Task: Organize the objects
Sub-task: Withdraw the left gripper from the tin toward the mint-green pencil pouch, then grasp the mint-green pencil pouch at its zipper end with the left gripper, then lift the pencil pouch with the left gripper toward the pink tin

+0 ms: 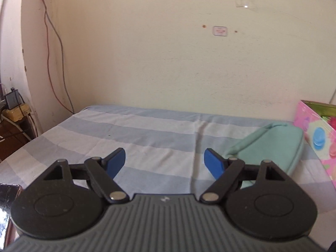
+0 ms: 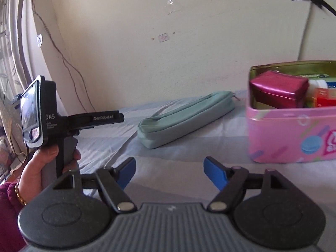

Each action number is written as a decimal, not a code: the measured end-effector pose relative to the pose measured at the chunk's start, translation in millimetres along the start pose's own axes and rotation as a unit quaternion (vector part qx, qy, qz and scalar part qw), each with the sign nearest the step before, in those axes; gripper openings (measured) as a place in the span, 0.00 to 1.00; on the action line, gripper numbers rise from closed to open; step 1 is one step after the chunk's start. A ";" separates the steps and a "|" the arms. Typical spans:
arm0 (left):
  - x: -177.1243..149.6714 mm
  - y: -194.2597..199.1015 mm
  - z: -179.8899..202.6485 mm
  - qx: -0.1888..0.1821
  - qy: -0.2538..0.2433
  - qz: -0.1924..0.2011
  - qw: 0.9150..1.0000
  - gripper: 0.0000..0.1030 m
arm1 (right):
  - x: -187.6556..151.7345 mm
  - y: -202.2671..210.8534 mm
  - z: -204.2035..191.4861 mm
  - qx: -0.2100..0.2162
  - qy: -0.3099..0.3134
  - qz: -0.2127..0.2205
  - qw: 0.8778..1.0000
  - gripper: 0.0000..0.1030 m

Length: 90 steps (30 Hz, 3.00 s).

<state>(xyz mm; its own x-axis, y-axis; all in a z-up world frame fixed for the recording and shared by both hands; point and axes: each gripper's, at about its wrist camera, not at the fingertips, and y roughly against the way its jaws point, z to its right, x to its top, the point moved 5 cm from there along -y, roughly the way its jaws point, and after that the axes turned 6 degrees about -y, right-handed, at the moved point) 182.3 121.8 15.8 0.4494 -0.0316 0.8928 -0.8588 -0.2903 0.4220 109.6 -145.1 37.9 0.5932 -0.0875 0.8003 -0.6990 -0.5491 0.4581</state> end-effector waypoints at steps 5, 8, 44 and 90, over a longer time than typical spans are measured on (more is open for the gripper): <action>-11.0 -26.4 -31.2 0.003 0.051 -0.050 0.997 0.81 | 13.5 -49.1 -36.5 -0.026 0.087 0.007 0.996 0.81; -7.7 -24.4 -45.3 0.007 0.077 -0.042 0.996 0.81 | 23.7 -83.1 -45.3 -0.057 0.141 0.005 0.988 0.77; 0.0 -19.8 30.6 -0.117 0.002 -0.038 0.992 0.90 | -41.6 139.2 89.8 -0.125 0.034 -0.008 0.992 0.12; -31.8 90.7 125.9 -0.365 0.003 -0.098 0.926 0.72 | -37.8 172.6 162.2 -0.130 -0.094 0.066 0.985 0.79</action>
<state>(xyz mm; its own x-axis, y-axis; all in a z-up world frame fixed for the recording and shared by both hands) 121.1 -23.9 5.9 0.6152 -0.0409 0.7873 -0.6987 0.4342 0.5686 31.4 -371.4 23.9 0.5373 -0.3088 0.7848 -0.8387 -0.2934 0.4588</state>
